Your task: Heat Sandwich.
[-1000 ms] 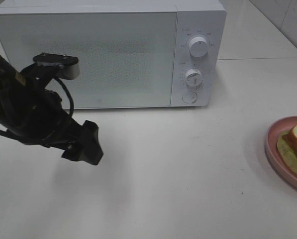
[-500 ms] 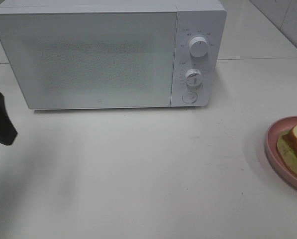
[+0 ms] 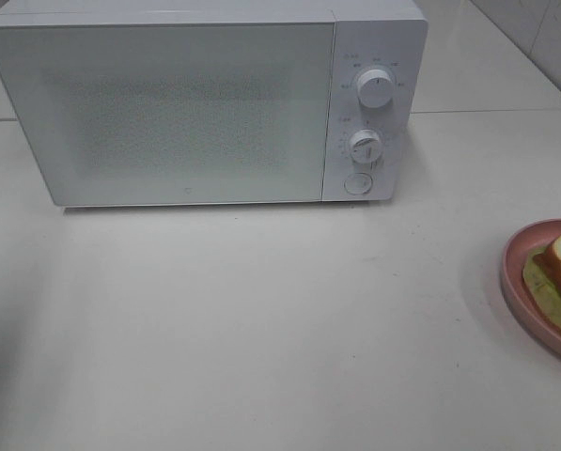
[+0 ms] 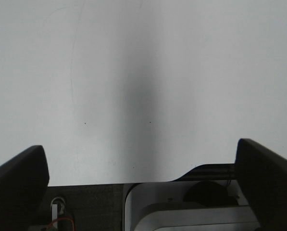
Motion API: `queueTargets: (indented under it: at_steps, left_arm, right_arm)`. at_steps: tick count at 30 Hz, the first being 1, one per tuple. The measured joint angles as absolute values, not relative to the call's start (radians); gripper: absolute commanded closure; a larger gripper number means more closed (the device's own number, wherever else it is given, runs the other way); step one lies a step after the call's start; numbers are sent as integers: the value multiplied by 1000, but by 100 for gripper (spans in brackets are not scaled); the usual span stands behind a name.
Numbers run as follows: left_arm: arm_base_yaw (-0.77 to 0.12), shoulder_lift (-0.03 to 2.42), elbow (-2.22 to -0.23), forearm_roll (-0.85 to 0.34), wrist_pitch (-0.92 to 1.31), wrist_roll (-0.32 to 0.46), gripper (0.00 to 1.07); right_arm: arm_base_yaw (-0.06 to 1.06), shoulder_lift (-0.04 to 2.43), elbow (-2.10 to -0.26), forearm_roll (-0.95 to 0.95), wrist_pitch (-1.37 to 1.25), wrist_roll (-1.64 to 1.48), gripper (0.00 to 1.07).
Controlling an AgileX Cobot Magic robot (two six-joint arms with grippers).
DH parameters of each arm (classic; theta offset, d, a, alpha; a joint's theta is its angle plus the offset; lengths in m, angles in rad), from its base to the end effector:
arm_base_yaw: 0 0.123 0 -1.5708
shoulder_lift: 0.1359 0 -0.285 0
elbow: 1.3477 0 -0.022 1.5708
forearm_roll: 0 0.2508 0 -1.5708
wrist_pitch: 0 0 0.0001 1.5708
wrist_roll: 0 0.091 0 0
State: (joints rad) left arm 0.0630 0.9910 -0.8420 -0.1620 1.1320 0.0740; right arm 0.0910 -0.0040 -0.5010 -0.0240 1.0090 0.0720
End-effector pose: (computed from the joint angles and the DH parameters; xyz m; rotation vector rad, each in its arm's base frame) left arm 0.1633 -0.0030 0.3033 -0.0412 2.7494 -0.1837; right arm -0.0034 -0.0022 0.2818 -0.0185 1.9881 0.0770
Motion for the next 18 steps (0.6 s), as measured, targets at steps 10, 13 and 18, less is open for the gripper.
queueTargets:
  at_steps: [10,13,18]
  left_arm:
    - [63,675,-684,-140,1046,74,9]
    - [63,616,-659,-140,1039,76,9]
    - [63,438,-586,-140,1030,78,9]
  right_arm:
    - [91,-4,-501,-24,1009,72,40]
    - [91,-4,-501,-24,1009,72,40]
    - [91,-4,-501,-24,1009,72,40]
